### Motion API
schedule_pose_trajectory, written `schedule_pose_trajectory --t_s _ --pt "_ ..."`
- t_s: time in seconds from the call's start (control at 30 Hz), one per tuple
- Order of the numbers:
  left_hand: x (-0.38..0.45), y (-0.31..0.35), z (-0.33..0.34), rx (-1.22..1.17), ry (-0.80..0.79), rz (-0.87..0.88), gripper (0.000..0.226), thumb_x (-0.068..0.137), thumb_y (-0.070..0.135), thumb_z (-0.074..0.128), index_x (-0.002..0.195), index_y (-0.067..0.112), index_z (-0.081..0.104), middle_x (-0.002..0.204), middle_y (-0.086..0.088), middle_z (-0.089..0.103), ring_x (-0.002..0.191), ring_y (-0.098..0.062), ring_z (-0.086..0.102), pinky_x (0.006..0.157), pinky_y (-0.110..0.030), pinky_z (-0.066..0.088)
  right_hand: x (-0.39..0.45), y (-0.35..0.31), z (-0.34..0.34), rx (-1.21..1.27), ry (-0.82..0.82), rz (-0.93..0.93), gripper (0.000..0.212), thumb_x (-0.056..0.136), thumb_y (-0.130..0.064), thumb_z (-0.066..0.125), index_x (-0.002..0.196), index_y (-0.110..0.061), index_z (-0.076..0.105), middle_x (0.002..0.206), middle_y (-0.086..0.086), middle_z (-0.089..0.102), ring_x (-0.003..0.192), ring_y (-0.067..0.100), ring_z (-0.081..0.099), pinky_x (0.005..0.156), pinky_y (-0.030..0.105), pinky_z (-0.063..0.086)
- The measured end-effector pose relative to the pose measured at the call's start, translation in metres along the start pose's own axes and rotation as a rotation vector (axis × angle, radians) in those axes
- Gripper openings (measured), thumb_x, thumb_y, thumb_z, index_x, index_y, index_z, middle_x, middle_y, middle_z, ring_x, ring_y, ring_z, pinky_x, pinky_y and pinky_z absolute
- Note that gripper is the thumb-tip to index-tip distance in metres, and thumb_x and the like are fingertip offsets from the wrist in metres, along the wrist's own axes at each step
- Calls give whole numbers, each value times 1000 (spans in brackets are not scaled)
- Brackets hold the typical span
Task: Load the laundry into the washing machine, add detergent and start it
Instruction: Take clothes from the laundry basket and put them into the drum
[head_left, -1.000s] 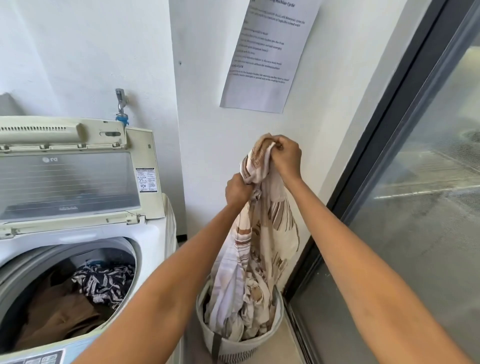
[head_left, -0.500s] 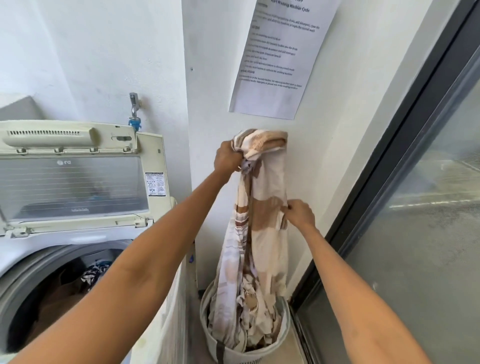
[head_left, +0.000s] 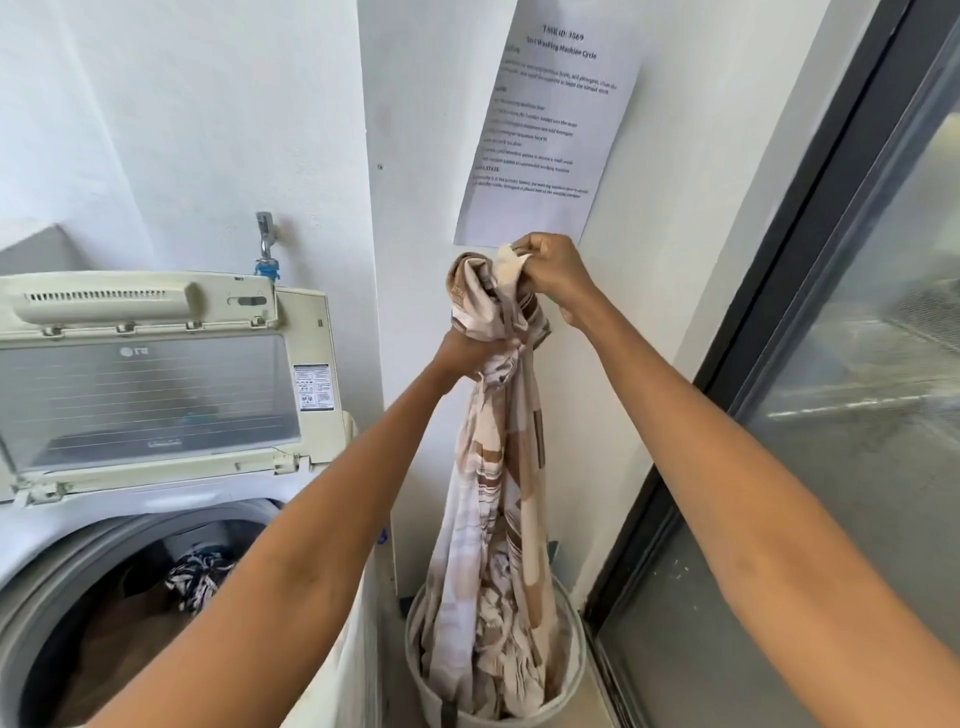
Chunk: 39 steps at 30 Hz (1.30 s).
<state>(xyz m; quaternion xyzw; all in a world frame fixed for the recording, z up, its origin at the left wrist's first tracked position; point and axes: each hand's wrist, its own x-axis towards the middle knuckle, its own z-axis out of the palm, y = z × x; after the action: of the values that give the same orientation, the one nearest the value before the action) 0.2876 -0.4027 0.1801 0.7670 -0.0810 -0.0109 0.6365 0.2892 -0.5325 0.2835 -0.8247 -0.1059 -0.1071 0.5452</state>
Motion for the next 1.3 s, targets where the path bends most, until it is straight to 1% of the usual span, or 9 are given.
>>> schedule_pose_trajectory --t_s 0.07,0.2,0.37,0.47,0.6,0.7,0.8,1.03,1.3 --pt "5 9 0 62 137 -43 34 65 36 78 88 16 64 70 -4 63 60 -21 59 53 -29 49 -10 0 -6 66 -94 -25 19 89 4 53 94 -11 62 83 -2 64 74 8 61 69 21 55" --pt "5 35 -1 135 343 -47 30 51 41 70 75 26 59 82 -1 69 78 -23 67 73 -36 58 -33 49 -16 30 -45 -18 49 80 0 70 125 -3 51 113 9 63 88 8 60 78 22 55" --pt "13 94 -1 68 339 62 56 46 40 76 97 20 67 92 -1 71 84 -21 68 75 -40 59 -91 171 44 -287 -240 260 104 51 -67 80 137 -22 41 133 1 55 118 20 56 101 39 47" --pt "23 128 0 -8 366 135 57 61 34 78 113 20 61 104 -2 69 95 -23 65 83 -39 56 -123 165 85 -158 -81 375 83 63 -55 79 129 -15 47 124 5 60 115 25 58 93 31 46" --pt "30 152 -27 -106 383 198 62 48 37 74 106 16 65 99 -8 72 90 -28 68 77 -48 58 -107 154 94 -143 202 519 66 77 -47 72 126 -8 53 123 14 62 112 36 59 87 37 46" --pt "19 150 -57 -192 466 202 41 53 27 74 92 17 66 90 -9 71 81 -27 70 65 -51 59 -84 140 76 -326 195 457 46 82 -39 69 114 -6 64 114 20 66 106 38 61 83 39 49" --pt "18 133 -92 -71 605 126 49 56 35 70 103 22 61 99 -4 69 91 -25 67 77 -44 58 -60 122 54 -410 250 378 42 81 -35 69 109 -4 66 110 22 66 104 39 62 81 42 51" --pt "11 79 -75 362 376 -73 70 60 41 67 126 20 55 117 -10 65 100 -28 64 82 -41 57 -13 29 21 -291 557 30 20 88 -16 55 94 -8 72 101 21 69 93 38 64 69 34 42" --pt "15 48 -50 574 226 -173 55 72 38 69 121 16 54 111 -9 67 93 -30 69 82 -41 57 -4 18 -9 -734 117 42 17 83 -9 54 66 -7 56 100 27 66 97 40 62 68 31 39"
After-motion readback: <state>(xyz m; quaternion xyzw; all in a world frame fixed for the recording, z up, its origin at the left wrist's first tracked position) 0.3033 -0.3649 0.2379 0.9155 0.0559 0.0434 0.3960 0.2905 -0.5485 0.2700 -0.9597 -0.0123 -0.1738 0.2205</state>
